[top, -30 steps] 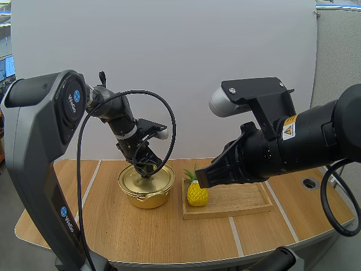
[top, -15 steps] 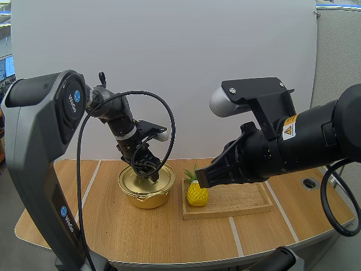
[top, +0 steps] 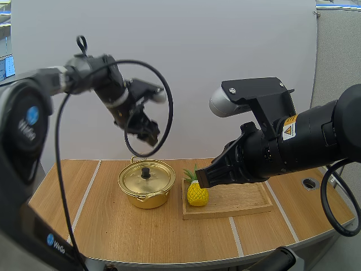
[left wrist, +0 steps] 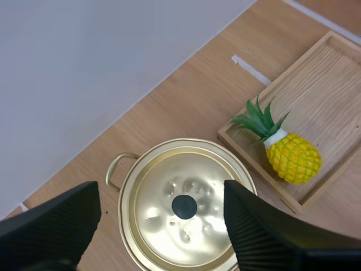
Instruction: Open the pot, put the grape inside, and close it
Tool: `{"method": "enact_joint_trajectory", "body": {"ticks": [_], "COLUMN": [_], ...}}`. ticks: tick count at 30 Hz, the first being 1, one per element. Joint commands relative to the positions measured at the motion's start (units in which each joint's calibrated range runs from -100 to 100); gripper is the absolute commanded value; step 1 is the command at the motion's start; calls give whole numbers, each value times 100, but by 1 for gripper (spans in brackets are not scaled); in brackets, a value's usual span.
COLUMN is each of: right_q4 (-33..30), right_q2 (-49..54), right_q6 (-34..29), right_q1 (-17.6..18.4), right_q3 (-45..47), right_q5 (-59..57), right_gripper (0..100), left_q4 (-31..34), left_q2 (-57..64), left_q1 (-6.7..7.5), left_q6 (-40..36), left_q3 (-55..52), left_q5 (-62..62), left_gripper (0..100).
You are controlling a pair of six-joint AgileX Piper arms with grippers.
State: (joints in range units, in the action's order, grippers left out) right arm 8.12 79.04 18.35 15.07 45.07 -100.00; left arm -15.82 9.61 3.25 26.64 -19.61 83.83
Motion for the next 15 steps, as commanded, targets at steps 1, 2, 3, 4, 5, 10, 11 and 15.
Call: {"method": "enact_joint_trajectory", "body": {"ticks": [1, 2, 3, 4, 5, 10, 11, 15], "right_q4": [-30, -30, -30, -30, -30, -30, -30, -30], "right_q2": [43, 43, 43, 43, 43, 43, 43, 43], "right_q6": [27, 27, 27, 27, 27, 27, 27, 27], "right_q1": [-30, -30, -30, -30, -30, -30, -30, -30], "right_q3": [24, 24, 24, 24, 24, 24, 24, 24], "right_q5": [0, 0, 0, 0, 0, 0, 0, 0], "right_gripper": [0, 0, 0, 0, 0, 0, 0, 0], "left_q4": [-109, -109, -109, -109, -109, -109, -109, -83], "left_q2": [1234, 1370, 1532, 1692, 1846, 2577, 2661, 3233], "left_q1": [-6, -6, -6, -6, -6, -6, -6, -6], "left_q6": [-389, -399, -399, -413, -422, -504, -504, -600], "left_q3": [764, 844, 949, 1036, 1153, 1710, 1797, 2079], "left_q5": [1339, 1488, 1617, 1617, 1617, 1617, 1617, 1617], "left_gripper": [100, 100, 100, 100, 100, 100, 100, 100]}}
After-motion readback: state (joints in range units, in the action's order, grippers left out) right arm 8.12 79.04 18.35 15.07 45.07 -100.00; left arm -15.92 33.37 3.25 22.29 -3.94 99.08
